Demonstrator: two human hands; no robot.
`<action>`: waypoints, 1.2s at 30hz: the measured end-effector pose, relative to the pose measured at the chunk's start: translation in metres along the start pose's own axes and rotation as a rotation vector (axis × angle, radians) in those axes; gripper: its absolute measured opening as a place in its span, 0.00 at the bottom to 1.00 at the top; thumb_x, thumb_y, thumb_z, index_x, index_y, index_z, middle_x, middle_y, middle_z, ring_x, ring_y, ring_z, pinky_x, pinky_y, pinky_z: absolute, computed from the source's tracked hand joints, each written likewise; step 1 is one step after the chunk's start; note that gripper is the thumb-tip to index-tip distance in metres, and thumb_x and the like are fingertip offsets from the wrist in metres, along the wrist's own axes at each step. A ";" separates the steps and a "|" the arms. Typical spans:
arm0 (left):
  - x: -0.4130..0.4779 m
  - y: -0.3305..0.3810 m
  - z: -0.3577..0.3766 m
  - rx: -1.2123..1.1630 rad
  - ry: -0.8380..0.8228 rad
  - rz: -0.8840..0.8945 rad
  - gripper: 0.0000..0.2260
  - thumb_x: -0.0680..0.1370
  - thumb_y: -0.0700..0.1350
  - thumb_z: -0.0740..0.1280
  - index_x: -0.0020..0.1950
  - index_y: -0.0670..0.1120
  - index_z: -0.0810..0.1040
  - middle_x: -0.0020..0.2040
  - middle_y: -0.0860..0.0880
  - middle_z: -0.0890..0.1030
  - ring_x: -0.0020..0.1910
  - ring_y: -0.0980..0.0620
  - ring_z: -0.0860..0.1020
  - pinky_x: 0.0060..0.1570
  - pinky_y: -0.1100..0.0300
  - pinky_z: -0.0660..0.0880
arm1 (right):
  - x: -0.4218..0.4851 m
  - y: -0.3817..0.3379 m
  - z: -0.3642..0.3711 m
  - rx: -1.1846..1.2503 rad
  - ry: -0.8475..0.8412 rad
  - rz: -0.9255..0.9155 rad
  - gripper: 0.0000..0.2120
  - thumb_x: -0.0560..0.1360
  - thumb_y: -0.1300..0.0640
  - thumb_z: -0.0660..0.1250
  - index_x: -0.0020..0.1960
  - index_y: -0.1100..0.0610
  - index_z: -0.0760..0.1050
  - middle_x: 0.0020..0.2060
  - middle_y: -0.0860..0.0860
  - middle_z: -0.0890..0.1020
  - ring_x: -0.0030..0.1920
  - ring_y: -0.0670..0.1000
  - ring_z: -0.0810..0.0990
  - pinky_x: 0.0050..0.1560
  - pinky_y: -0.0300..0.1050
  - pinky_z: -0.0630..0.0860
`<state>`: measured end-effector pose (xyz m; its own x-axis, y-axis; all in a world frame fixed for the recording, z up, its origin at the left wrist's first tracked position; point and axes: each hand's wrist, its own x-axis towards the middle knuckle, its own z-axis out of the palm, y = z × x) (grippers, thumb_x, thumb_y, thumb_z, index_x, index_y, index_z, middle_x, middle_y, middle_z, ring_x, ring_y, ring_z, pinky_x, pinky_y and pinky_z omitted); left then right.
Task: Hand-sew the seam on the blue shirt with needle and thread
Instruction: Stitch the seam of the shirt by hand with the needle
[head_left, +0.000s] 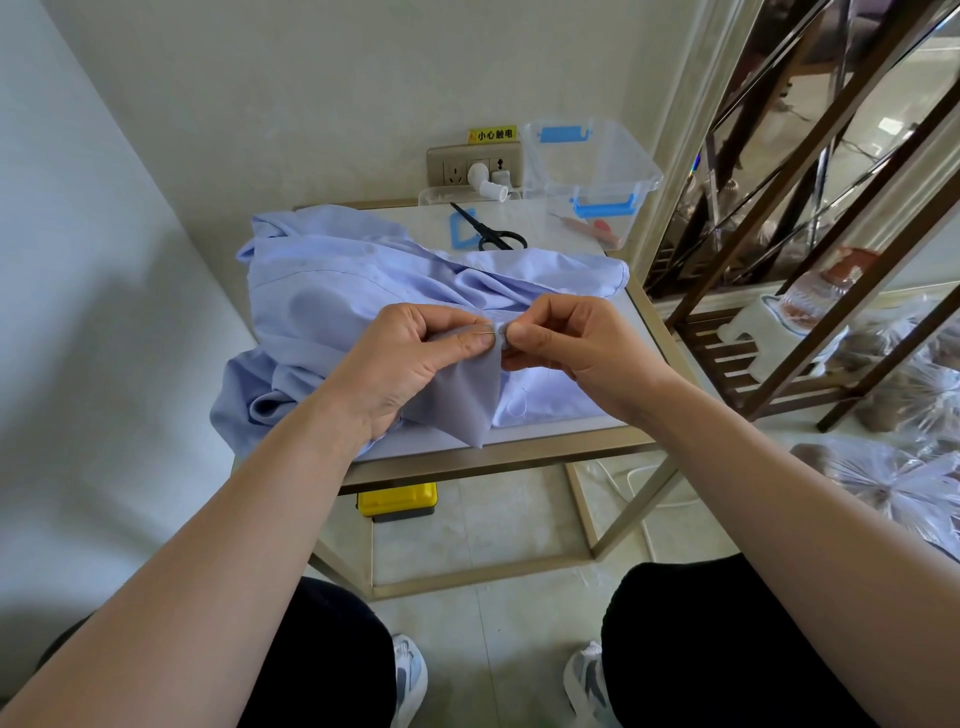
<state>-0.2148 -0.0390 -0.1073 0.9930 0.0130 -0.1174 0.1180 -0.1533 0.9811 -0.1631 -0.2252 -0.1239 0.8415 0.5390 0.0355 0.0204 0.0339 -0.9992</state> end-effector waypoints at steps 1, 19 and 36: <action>0.000 0.001 0.000 -0.009 0.007 0.001 0.04 0.75 0.42 0.72 0.45 0.50 0.86 0.45 0.49 0.86 0.46 0.54 0.81 0.54 0.56 0.76 | 0.000 -0.001 -0.001 -0.012 0.009 -0.004 0.03 0.75 0.63 0.68 0.44 0.63 0.77 0.40 0.57 0.84 0.42 0.53 0.84 0.50 0.44 0.81; 0.003 0.004 0.000 -0.006 0.033 0.007 0.06 0.73 0.44 0.73 0.37 0.53 0.86 0.40 0.52 0.85 0.43 0.56 0.79 0.51 0.58 0.74 | 0.003 -0.006 -0.006 -0.192 0.072 -0.030 0.02 0.77 0.66 0.67 0.47 0.62 0.78 0.38 0.53 0.84 0.38 0.48 0.83 0.44 0.39 0.80; 0.009 -0.002 0.005 0.192 0.064 0.090 0.06 0.73 0.47 0.74 0.37 0.49 0.83 0.36 0.51 0.82 0.38 0.56 0.75 0.42 0.62 0.70 | 0.004 0.001 0.002 -0.760 0.112 -0.559 0.02 0.74 0.60 0.72 0.45 0.59 0.82 0.50 0.53 0.78 0.44 0.43 0.75 0.48 0.34 0.70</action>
<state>-0.2063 -0.0437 -0.1115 0.9985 0.0523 -0.0152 0.0322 -0.3420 0.9392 -0.1606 -0.2215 -0.1250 0.6496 0.5256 0.5493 0.7485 -0.3152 -0.5835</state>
